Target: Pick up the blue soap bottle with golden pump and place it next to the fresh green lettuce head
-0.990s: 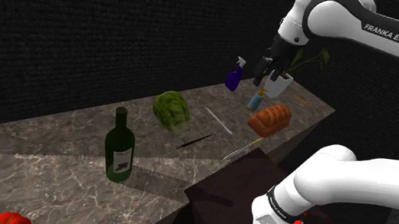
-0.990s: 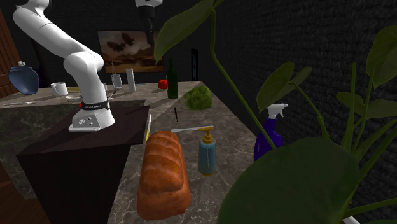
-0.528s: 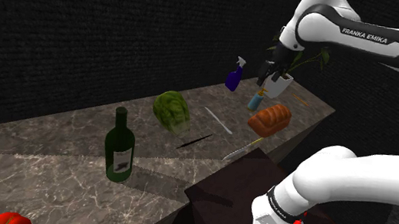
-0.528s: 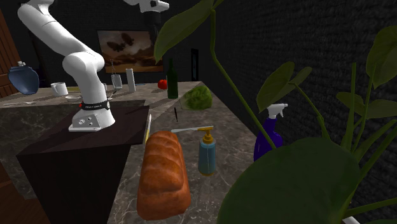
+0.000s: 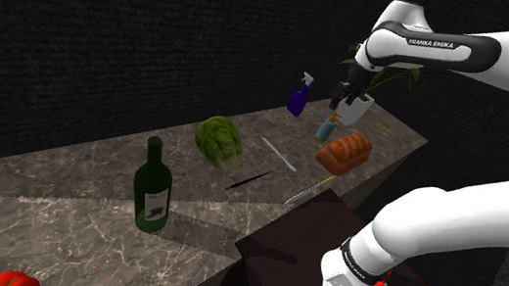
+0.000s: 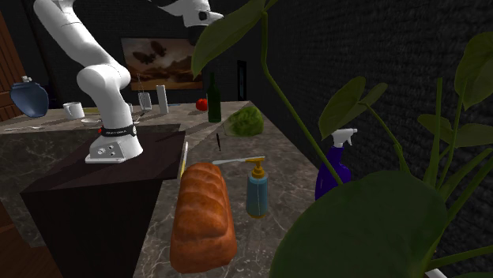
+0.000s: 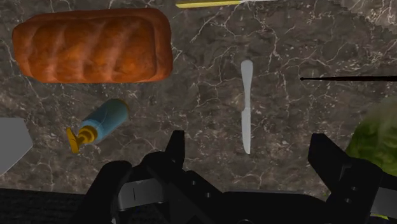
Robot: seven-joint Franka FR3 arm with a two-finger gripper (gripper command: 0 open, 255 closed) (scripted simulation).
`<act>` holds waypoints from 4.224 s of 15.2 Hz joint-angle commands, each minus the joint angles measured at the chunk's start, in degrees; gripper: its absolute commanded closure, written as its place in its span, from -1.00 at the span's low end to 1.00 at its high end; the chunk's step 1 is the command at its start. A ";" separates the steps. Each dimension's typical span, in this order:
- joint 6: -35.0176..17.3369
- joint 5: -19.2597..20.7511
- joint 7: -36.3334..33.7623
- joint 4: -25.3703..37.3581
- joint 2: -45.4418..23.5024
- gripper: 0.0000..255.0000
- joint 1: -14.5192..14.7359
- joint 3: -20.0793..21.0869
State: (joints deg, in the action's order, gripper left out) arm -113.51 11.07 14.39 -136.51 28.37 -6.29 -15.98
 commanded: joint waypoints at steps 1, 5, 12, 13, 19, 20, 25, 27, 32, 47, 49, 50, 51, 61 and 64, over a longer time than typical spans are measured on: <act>-2.47 0.04 2.87 1.05 -3.08 -1.00 -0.42 -2.53; -6.73 -1.59 8.53 4.65 -10.43 -1.00 -0.55 -7.14; -12.04 -9.67 20.62 13.79 -25.44 -1.00 -0.97 -13.96; -12.47 -11.36 22.56 15.41 -27.80 -1.00 -1.29 -14.61; -12.80 -22.19 33.53 26.97 -42.40 -1.00 -5.90 -15.64; -12.51 -23.83 35.05 29.22 -44.83 -1.00 -7.05 -15.40; -9.91 -30.43 40.78 42.03 -56.83 -1.00 -13.66 -13.29; -10.31 -30.83 41.06 42.46 -57.72 -1.00 -14.12 -12.93; -12.92 -32.09 41.80 41.83 -59.89 -1.00 -14.61 -12.09; -13.71 -32.49 42.02 41.68 -60.59 1.00 -14.77 -11.82; -13.74 -32.49 42.03 41.65 -60.58 1.00 -14.77 -11.82; -13.74 -32.49 42.03 41.63 -60.57 1.00 -14.76 -11.82; -13.71 -32.50 42.03 41.71 -60.61 1.00 -14.79 -11.81; -7.92 -30.20 40.37 44.44 -57.19 1.00 -14.08 -13.22; -6.08 -29.60 39.91 45.55 -56.35 1.00 -13.96 -13.56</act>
State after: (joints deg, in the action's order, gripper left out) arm -120.39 -18.74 54.48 -91.57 -28.21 -20.25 -29.42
